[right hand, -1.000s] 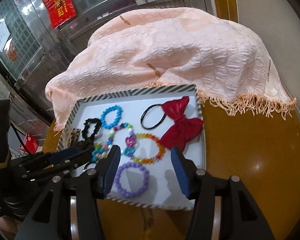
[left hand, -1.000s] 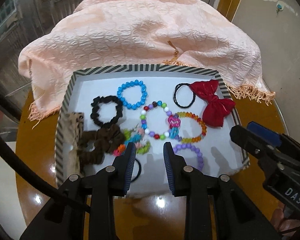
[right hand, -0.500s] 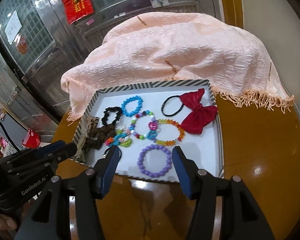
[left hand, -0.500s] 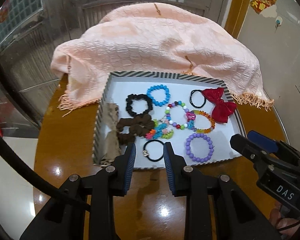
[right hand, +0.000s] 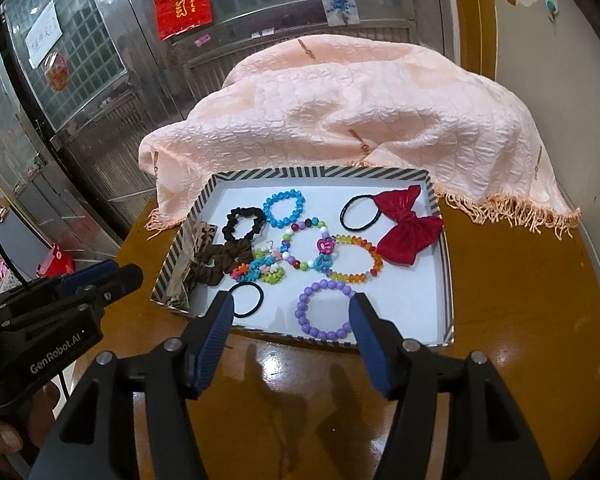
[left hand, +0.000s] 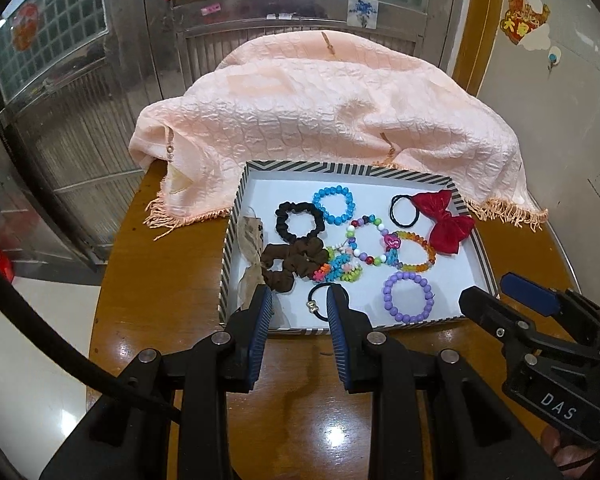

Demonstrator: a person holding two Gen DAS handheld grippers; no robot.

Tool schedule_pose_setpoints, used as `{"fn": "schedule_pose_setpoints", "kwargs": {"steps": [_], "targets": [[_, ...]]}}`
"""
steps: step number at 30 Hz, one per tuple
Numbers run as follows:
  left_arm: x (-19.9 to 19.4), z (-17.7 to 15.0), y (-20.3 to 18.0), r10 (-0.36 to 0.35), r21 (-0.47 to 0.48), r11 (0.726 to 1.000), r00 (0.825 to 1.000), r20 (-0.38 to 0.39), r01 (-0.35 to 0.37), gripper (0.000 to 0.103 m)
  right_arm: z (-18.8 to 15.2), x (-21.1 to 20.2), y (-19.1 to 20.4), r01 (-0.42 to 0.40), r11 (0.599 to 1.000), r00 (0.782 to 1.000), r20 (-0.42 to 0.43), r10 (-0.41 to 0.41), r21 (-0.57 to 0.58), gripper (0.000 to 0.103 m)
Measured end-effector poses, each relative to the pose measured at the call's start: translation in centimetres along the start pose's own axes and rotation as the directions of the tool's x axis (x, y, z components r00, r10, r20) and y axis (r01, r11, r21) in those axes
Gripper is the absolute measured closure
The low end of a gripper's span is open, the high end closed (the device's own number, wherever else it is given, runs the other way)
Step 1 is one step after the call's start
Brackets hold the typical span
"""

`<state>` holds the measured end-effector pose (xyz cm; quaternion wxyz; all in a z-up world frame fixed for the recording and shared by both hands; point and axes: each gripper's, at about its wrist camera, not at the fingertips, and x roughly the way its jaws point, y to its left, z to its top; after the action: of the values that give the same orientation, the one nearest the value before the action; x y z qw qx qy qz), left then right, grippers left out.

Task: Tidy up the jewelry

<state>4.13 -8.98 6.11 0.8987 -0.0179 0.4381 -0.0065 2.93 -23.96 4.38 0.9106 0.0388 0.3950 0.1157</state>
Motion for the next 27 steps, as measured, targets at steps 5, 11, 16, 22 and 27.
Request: {"fn": "schedule_pose_setpoints", "kwargs": {"steps": [5,11,16,22,27], "targets": [[-0.31,-0.1,-0.11,0.001,0.009,1.0,1.0,0.006,-0.002,0.091,-0.08,-0.42,-0.03,0.003,1.0,1.0,0.007,-0.003,0.005,0.039],[-0.4,-0.07,-0.19,-0.001,0.012,1.0,1.0,0.006,0.001,0.091,-0.17,-0.51,-0.07,0.006,1.0,1.0,0.006,-0.006,0.006,0.039],[-0.38,-0.08,-0.3,-0.003,0.011,1.0,1.0,0.004,0.003,0.091,-0.19,-0.47,-0.06,0.005,1.0,1.0,0.005,-0.005,0.006,0.039],[-0.24,-0.13,-0.43,-0.003,0.01,1.0,1.0,-0.001,0.003,0.091,-0.22,-0.22,-0.08,0.001,1.0,1.0,-0.002,-0.001,0.013,0.038],[-0.09,-0.08,-0.31,0.0,0.009,1.0,1.0,0.0,0.0,0.091,-0.11,-0.15,0.0,-0.003,1.0,1.0,0.003,0.003,0.016,0.038]]}}
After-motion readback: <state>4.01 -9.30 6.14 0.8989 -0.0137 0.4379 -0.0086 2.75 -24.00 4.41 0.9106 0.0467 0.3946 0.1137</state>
